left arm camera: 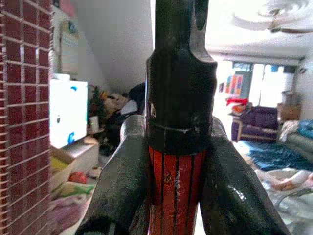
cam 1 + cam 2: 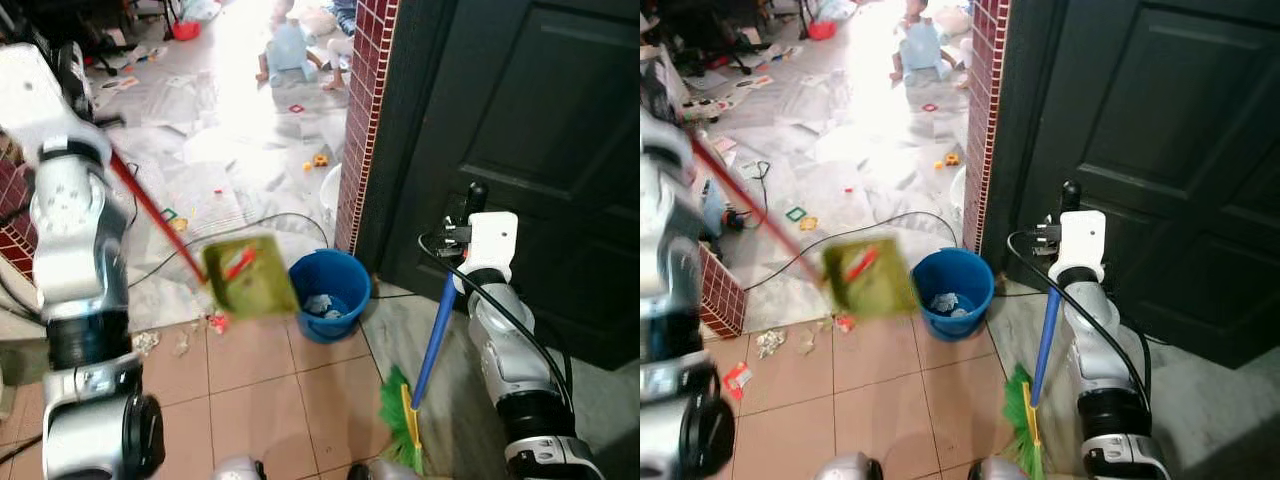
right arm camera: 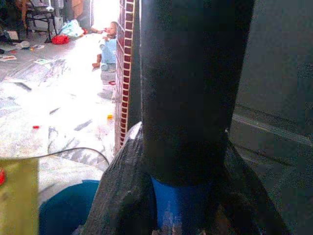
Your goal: Sweep floor
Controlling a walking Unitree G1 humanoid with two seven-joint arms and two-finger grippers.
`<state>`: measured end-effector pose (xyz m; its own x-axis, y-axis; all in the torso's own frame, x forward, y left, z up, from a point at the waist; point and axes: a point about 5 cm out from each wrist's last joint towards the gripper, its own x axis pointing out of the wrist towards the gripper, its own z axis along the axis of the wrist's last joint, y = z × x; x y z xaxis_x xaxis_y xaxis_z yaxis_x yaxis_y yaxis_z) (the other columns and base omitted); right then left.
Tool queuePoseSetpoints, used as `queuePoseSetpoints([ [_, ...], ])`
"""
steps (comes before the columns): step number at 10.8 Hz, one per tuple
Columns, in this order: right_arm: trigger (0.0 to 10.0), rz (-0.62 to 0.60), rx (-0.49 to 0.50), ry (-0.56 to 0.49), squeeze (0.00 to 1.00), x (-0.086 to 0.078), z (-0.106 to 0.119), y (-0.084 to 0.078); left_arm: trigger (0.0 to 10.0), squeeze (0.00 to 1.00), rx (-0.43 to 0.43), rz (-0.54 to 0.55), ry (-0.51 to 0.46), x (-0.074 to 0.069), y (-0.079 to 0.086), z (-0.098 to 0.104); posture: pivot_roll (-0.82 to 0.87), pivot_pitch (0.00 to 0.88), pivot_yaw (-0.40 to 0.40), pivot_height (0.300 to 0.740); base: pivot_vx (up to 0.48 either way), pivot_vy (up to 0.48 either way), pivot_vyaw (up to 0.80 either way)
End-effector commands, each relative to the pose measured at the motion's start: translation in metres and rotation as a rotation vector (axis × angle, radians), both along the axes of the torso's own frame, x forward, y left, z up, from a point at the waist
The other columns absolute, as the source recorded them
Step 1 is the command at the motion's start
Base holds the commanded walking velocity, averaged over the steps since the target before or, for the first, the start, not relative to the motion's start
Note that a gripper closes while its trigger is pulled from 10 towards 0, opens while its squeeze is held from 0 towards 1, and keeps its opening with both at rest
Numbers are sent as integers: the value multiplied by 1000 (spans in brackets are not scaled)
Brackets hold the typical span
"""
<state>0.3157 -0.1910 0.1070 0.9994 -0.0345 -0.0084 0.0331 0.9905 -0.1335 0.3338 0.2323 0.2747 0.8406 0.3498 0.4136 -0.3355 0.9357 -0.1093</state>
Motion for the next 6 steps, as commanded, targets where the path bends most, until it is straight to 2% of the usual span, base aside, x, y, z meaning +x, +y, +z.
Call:
queuePoseSetpoints([
  [1,10000,3,-21,-20,0,1,4,1,10000,0,18,4,-85,-1,1,18,-103,0,5,740,0,0,0],
  [3,10000,-2,-21,-19,0,0,3,0,10000,0,-8,-36,-99,10,-12,19,-110,0,7,740,0,0,0],
  [5,10000,-1,-21,-19,0,-1,3,0,10000,0,-21,-91,-102,16,-29,14,-116,0,10,740,278,0,0],
  [6,10000,-3,-22,-19,0,-1,3,0,10000,0,-26,-98,-103,17,-32,12,-117,0,11,740,300,0,0],
])
